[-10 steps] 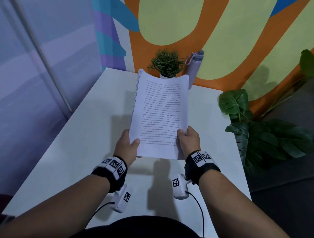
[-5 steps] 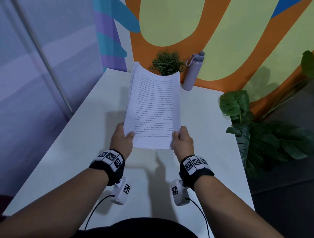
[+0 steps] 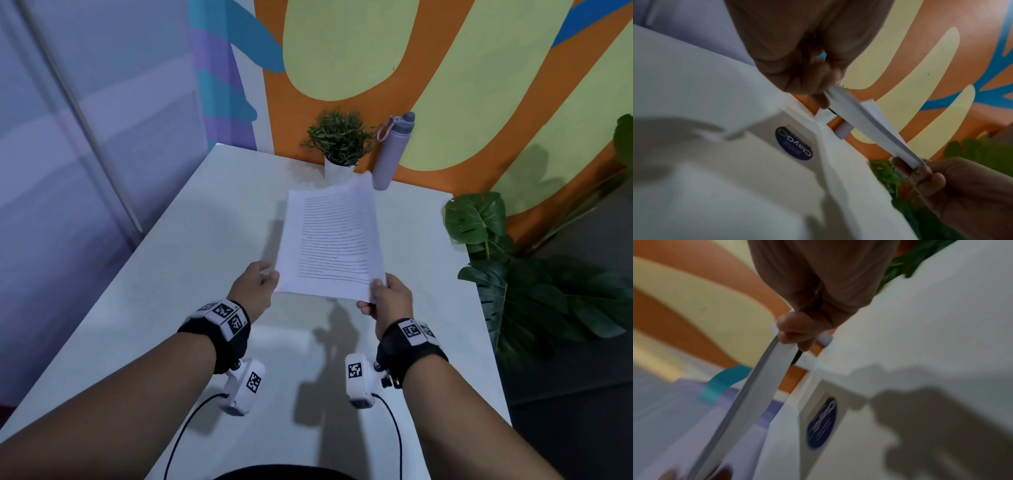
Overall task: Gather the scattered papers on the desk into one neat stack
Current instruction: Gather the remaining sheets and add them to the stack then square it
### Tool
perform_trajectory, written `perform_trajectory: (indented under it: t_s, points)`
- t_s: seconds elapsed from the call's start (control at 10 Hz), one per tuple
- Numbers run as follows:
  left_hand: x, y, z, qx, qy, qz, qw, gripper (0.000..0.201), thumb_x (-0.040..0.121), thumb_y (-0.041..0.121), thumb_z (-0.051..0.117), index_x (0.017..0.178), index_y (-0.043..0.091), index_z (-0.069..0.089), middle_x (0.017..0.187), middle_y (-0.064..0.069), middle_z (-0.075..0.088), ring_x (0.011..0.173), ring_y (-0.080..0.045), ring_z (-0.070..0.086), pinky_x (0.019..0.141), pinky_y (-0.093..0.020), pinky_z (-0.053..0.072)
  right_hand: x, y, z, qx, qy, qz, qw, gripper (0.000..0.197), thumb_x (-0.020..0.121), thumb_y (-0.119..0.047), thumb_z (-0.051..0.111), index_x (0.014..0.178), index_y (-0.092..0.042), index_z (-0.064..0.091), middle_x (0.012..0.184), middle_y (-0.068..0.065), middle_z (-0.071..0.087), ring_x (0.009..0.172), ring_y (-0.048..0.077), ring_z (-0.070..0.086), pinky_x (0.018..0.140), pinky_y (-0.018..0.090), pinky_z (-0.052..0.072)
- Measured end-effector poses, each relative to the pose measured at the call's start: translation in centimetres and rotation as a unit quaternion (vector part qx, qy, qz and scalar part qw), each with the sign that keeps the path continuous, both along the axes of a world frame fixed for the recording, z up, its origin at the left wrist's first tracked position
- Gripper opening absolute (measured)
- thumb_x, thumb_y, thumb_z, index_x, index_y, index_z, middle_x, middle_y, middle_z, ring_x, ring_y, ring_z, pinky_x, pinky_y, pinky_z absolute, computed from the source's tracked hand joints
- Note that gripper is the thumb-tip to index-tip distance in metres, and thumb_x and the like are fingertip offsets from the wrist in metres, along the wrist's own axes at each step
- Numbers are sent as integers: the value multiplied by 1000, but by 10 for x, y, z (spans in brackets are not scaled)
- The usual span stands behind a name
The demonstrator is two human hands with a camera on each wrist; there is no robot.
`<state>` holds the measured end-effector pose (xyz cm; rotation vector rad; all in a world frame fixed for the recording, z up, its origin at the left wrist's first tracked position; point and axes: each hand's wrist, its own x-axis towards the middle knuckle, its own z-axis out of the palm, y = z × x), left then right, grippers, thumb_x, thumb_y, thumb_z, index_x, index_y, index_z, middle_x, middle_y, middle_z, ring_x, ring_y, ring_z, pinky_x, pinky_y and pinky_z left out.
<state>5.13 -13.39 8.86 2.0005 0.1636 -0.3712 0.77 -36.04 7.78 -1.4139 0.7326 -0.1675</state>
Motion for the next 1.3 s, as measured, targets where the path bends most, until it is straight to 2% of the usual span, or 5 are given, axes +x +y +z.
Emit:
perform_trajectory:
  t_s: [0.2, 0.4, 0.7, 1.1, 1.3]
  points:
    - [15, 9, -38, 152, 26, -87, 984, 50, 91, 25, 54, 138, 14, 40, 143, -7, 46, 128, -24, 47, 108, -33, 35, 6, -69, -39, -18, 59, -105, 993, 20, 95, -5, 42, 99, -7, 61, 95, 14, 63, 42, 27, 56, 35, 19, 46]
    - [26, 24, -85, 310, 80, -164, 933, 65, 92, 35, 51, 148, 17, 23, 159, -8, 12, 147, -22, 14, 118, -33, 17, 21, -108, -69, -48, 122, -113, 985, 15, 96, -4, 40, 95, -17, 49, 79, 5, 53, 51, 28, 52, 36, 22, 48]
    - [45, 19, -105, 400, 122, -194, 887, 76, 88, 44, 53, 150, 29, 11, 160, -5, -6, 145, -40, 2, 116, -44, 20, 63, -146, -100, -183, 201, -20, 962, 28, 96, -6, 40, 71, -18, 42, 75, 6, 49, 60, 24, 50, 61, 24, 45]
    - [49, 17, -108, 412, 129, -195, 881, 69, 91, 43, 46, 150, 29, 11, 159, -5, -7, 144, -41, 3, 114, -43, 23, 96, -159, -109, -188, 202, -35, 960, 35, 100, -14, 33, 125, 2, 51, 122, 27, 58, 83, 31, 54, 76, 36, 51]
    - [53, 26, -104, 390, 140, -201, 888, 66, 92, 44, 45, 150, 28, 15, 160, -5, -4, 146, -36, 5, 118, -42, 18, 76, -156, -124, -225, 229, -52, 945, 37, 91, -16, 43, 121, 3, 52, 121, 26, 59, 107, 38, 61, 95, 45, 51]
